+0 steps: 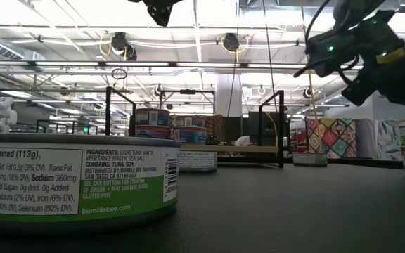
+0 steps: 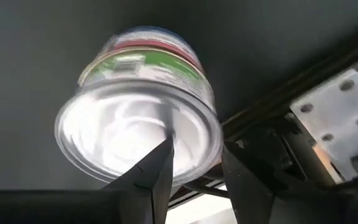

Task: Stack canned seafood by type on shelf
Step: Remove the green tuna can from the top of the blue tuna can

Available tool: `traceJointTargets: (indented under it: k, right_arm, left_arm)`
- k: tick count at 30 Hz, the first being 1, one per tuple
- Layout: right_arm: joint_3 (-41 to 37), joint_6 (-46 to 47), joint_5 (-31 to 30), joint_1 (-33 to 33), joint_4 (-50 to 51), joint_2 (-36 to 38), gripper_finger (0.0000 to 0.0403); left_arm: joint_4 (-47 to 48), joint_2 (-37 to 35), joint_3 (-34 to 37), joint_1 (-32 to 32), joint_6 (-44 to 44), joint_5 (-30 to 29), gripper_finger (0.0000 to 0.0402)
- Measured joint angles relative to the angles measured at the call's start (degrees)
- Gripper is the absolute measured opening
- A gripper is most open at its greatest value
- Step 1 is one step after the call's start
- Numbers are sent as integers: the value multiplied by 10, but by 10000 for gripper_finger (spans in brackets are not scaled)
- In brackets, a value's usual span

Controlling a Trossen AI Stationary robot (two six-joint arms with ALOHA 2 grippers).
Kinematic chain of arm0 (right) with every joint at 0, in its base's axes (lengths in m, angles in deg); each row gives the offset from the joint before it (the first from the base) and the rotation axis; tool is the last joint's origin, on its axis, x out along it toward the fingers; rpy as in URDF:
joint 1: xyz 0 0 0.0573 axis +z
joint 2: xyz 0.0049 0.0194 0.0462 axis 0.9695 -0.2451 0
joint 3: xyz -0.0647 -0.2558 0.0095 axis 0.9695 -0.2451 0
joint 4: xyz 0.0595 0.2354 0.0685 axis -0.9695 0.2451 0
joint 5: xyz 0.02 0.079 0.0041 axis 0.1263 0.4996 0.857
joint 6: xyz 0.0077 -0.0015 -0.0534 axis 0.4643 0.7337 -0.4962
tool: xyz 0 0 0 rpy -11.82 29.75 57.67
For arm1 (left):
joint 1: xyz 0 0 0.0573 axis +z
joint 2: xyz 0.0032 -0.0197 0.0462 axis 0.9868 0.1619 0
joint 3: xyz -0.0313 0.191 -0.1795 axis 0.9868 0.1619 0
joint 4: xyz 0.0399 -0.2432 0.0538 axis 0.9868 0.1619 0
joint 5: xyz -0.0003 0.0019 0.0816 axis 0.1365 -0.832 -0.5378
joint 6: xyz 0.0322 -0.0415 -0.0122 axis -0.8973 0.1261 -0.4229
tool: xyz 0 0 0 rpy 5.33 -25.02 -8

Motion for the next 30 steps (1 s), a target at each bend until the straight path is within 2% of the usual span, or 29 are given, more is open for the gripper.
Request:
traceJointTargets:
  k: [5, 14, 24, 30]
  right_arm:
    - [1, -62, 53, 0, -59, -36, 130]
    - [0, -121, 68, 0, -68, -43, 124]
    - [-2, -151, 54, 0, -57, -39, 14]
    - [-1, -156, 54, 0, -52, -22, 1]
  left_arm:
    - [1, 0, 0, 0, 0, 0, 81]
    - [5, 0, 0, 0, 0, 0, 81]
    - [5, 0, 0, 0, 0, 0, 81]
    - [5, 0, 0, 0, 0, 0, 81]
